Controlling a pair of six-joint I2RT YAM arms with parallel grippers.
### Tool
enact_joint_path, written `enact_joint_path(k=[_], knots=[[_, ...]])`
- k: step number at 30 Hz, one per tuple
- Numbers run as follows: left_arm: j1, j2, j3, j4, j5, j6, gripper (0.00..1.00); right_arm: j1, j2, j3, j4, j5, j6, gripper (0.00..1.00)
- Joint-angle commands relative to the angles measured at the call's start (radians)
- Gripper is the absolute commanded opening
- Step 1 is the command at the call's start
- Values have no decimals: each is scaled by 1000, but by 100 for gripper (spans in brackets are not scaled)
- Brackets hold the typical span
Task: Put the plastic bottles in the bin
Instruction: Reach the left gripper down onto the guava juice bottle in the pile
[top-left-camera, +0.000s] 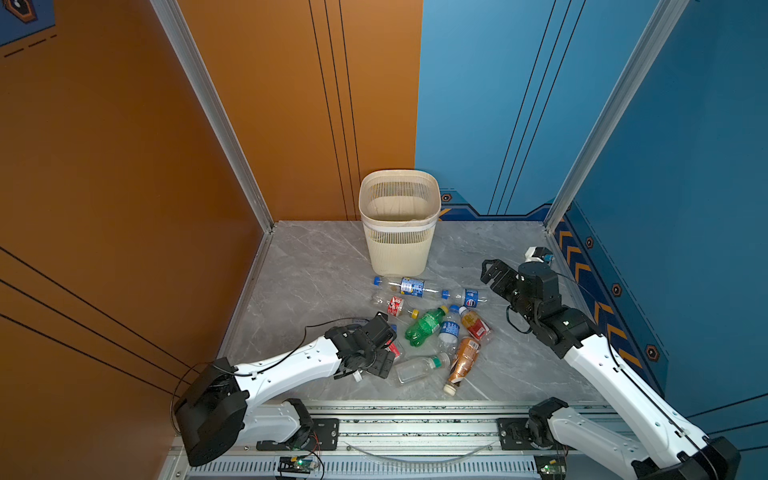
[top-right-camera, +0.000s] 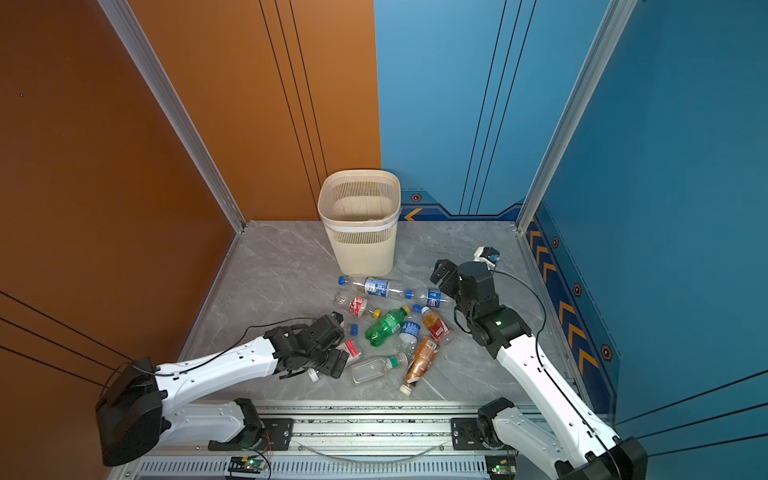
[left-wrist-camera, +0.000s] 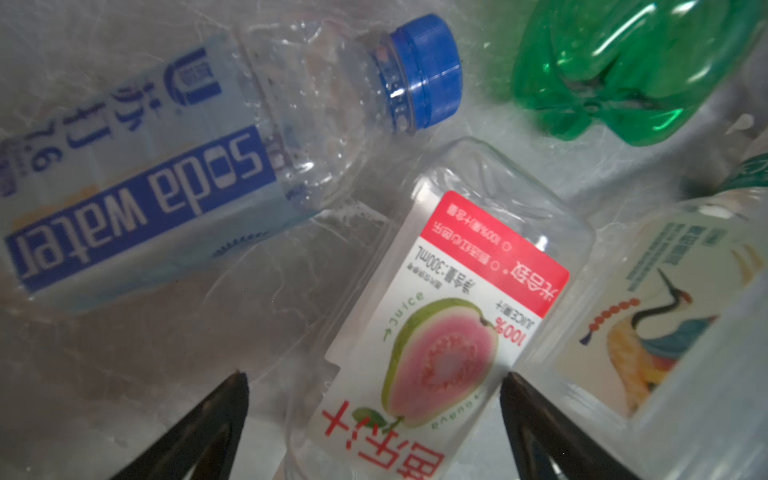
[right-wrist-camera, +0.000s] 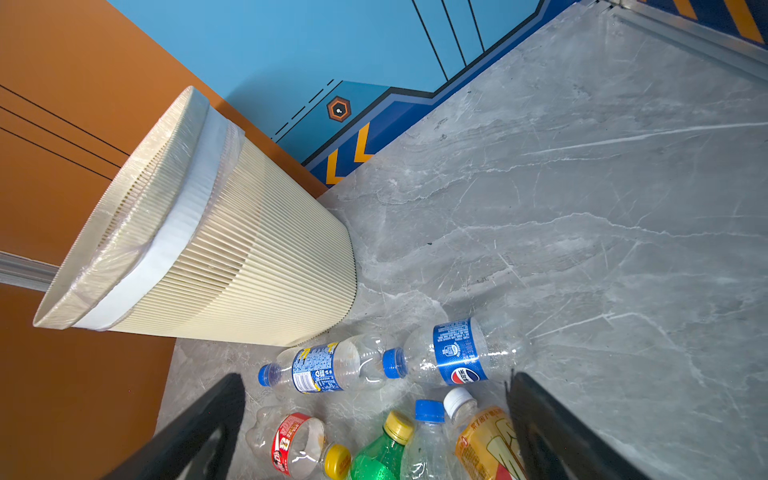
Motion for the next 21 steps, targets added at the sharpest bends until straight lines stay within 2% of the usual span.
enact_joint_path(k=[1,13,16,21], knots=[[-10,32,23,-5,-38,21,96,-13,-18,-20,15,-8,16,100],[1,164,47,-3,-50,15,92,-35,-24,-42,29,-26,39,99],[3,182,57,-3,-46,22,88,-38,-26,-45,30,-26,42,99],[8,185,65,-5,-26,35,70,-41,-25,-49,31,-26,48,100]])
